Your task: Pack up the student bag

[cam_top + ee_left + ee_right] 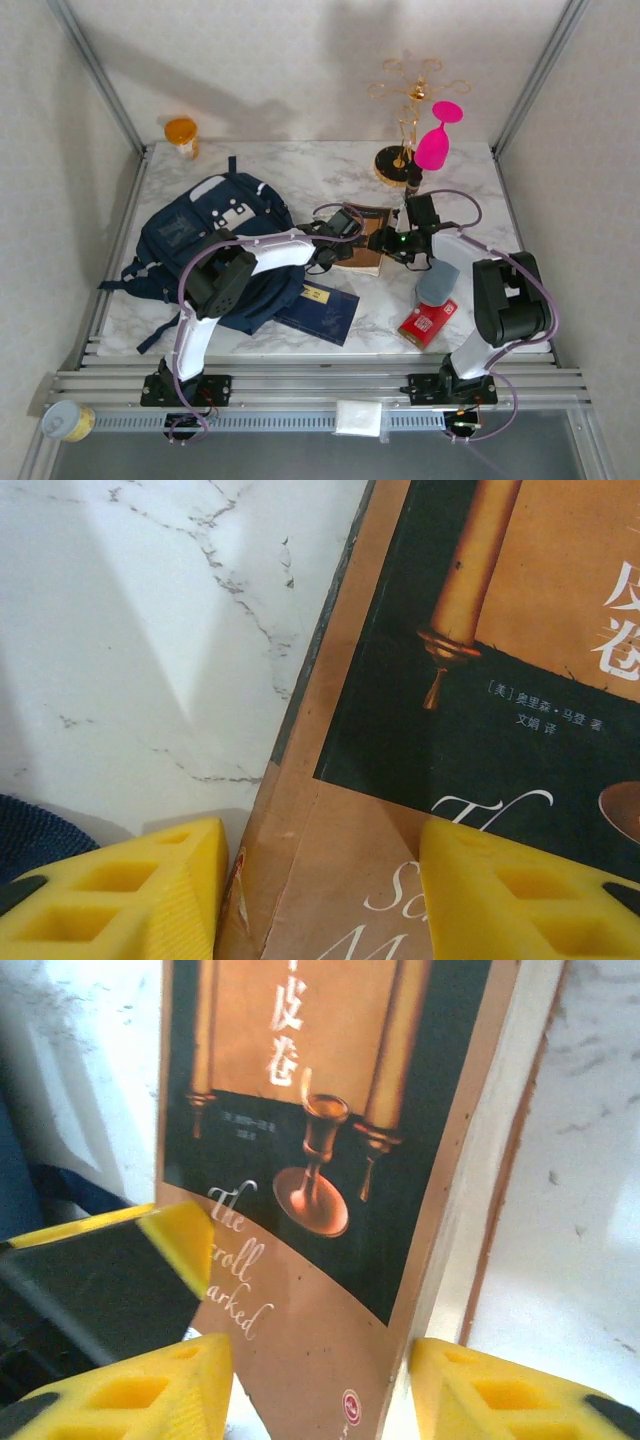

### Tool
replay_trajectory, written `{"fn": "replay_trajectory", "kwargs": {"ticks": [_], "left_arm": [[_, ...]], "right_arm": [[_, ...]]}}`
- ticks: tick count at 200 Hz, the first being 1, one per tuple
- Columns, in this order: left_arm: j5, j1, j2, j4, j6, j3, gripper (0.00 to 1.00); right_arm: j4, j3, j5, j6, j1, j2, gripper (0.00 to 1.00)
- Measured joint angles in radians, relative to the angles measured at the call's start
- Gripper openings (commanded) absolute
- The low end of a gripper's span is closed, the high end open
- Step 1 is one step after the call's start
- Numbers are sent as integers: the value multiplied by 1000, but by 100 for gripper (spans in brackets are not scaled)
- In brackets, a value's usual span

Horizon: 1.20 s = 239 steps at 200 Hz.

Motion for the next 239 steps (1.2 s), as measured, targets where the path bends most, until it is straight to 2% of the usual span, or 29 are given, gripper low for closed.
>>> {"fn": "replay_trajectory", "kwargs": {"ticks": [77, 105, 126, 148, 174, 239], "left_arm": [[-15, -3, 4, 2, 0, 0, 53], [-15, -3, 4, 2, 0, 0, 53], [-15, -3, 4, 2, 0, 0, 53], [-15, -3, 4, 2, 0, 0, 53], [-15, -6, 4, 2, -4, 0, 53], [-31, -13, 3, 15, -8, -8, 54]], "right_arm": [[-18, 37, 2, -13, 1, 10, 42], [-45, 43, 80, -17, 5, 35, 52], [-58, 43, 149, -16, 5, 37, 56], [-55, 44, 163, -16, 5, 66, 59], [-35, 50, 132, -14, 12, 133, 52], [-44, 90, 142, -17, 42, 140, 36]]}}
